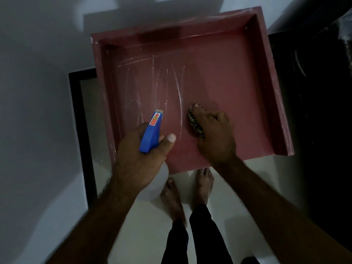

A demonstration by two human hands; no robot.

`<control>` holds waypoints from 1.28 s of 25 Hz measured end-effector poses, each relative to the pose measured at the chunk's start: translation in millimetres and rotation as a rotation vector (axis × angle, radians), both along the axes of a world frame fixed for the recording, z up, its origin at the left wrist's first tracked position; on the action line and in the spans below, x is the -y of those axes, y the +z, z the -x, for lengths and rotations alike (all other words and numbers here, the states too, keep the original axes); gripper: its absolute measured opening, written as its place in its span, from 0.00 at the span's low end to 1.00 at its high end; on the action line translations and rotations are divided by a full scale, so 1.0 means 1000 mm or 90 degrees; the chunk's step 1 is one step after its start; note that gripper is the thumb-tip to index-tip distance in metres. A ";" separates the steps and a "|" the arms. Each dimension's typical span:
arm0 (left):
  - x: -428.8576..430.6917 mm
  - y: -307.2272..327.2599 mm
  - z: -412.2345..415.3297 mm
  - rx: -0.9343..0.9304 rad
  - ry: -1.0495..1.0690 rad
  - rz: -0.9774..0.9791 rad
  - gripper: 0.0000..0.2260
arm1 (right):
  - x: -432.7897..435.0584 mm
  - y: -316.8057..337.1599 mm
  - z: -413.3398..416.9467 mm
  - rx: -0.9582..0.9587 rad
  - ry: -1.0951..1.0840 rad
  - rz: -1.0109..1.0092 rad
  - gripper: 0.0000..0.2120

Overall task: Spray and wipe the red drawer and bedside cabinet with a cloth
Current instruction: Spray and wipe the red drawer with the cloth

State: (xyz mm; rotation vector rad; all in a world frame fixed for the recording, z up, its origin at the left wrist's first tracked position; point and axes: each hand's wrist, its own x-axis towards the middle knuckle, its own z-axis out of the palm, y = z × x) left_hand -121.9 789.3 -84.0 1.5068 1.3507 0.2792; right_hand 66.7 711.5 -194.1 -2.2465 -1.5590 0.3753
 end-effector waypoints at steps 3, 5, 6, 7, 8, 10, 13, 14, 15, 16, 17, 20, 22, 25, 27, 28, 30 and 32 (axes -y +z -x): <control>0.001 0.000 0.000 -0.005 -0.006 -0.002 0.17 | 0.006 -0.004 -0.016 0.004 -0.001 -0.015 0.35; 0.003 0.003 0.000 -0.016 -0.009 -0.007 0.18 | 0.005 -0.005 -0.018 -0.011 -0.094 -0.013 0.32; 0.003 0.004 -0.001 -0.018 -0.008 -0.008 0.18 | 0.003 -0.004 -0.012 -0.009 -0.122 -0.010 0.32; 0.004 0.004 -0.001 -0.018 -0.008 -0.008 0.17 | 0.000 -0.003 -0.005 -0.009 -0.123 -0.008 0.34; 0.004 0.003 -0.002 -0.016 -0.007 -0.007 0.16 | -0.001 -0.003 0.002 -0.012 -0.096 -0.009 0.35; 0.006 0.002 -0.004 -0.013 -0.007 -0.003 0.15 | 0.001 -0.002 0.007 -0.005 0.000 -0.019 0.38; 0.008 0.002 -0.004 -0.009 -0.002 0.007 0.15 | 0.008 -0.003 -0.013 -0.001 0.000 -0.015 0.37; 0.008 0.003 -0.005 -0.008 0.001 0.010 0.15 | 0.010 -0.003 -0.016 -0.009 -0.056 -0.007 0.36; 0.007 0.003 -0.005 -0.008 0.003 0.012 0.15 | 0.012 -0.002 -0.014 -0.014 -0.109 -0.001 0.35; 0.007 0.002 -0.005 -0.008 0.005 0.014 0.15 | 0.013 0.000 -0.007 -0.016 -0.136 0.005 0.35; 0.007 0.002 -0.005 -0.007 0.007 0.016 0.15 | 0.013 0.001 0.002 -0.019 -0.130 0.009 0.36; 0.008 0.001 -0.006 0.001 0.020 0.020 0.15 | 0.018 0.003 0.015 -0.017 0.008 0.011 0.40; 0.009 0.002 -0.005 0.003 0.020 0.021 0.15 | 0.023 0.001 0.000 -0.007 0.050 0.006 0.40; 0.010 0.000 -0.004 0.004 0.021 0.017 0.15 | 0.030 -0.001 -0.014 -0.028 -0.104 0.010 0.39; 0.010 -0.001 -0.003 0.006 0.024 0.011 0.15 | 0.030 0.001 0.000 -0.031 -0.141 0.020 0.40; 0.011 -0.001 -0.004 0.003 0.024 0.004 0.15 | 0.030 0.002 0.009 -0.024 -0.113 0.021 0.41; 0.013 -0.001 -0.004 -0.004 0.026 0.002 0.15 | 0.034 0.002 0.020 -0.003 -0.011 0.019 0.41; 0.017 -0.002 -0.006 0.002 0.038 0.015 0.15 | 0.039 0.002 0.011 0.011 0.051 0.013 0.42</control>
